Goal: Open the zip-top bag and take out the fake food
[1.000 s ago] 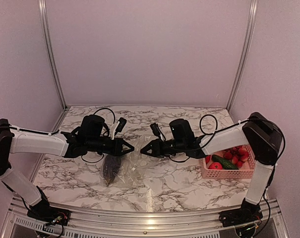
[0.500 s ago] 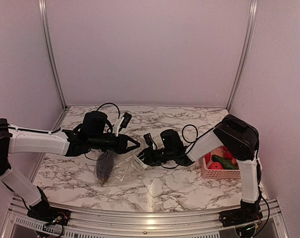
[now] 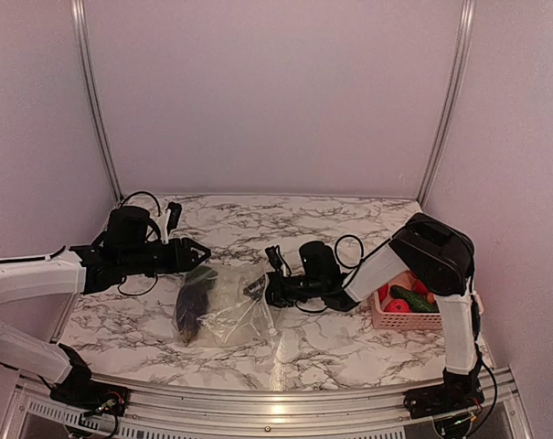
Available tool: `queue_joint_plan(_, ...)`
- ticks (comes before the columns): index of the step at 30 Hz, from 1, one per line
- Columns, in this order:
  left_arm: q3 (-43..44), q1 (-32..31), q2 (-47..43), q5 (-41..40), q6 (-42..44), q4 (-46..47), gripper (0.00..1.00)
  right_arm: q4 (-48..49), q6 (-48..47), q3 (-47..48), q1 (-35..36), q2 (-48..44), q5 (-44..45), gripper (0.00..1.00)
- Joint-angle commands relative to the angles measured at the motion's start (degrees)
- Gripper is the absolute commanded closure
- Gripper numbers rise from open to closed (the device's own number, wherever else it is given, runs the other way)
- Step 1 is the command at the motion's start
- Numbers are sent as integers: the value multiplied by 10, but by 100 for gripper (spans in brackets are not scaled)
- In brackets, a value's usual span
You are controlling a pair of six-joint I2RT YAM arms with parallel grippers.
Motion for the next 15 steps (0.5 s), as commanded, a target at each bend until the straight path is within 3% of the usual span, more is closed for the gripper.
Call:
queue_joint_plan(1, -28, 40, -19, -80, -48, -146, 52, 37, -1, -9, 0, 13, -17, 51)
queue_joint_plan(8, -89, 74, -43, -55, -72, -171, 54, 58, -6, -19, 1, 17, -38, 46)
queue_joint_plan(15, -152, 70, -34, 18, -108, -56, 67, 79, -1, -13, 1, 34, -66, 41)
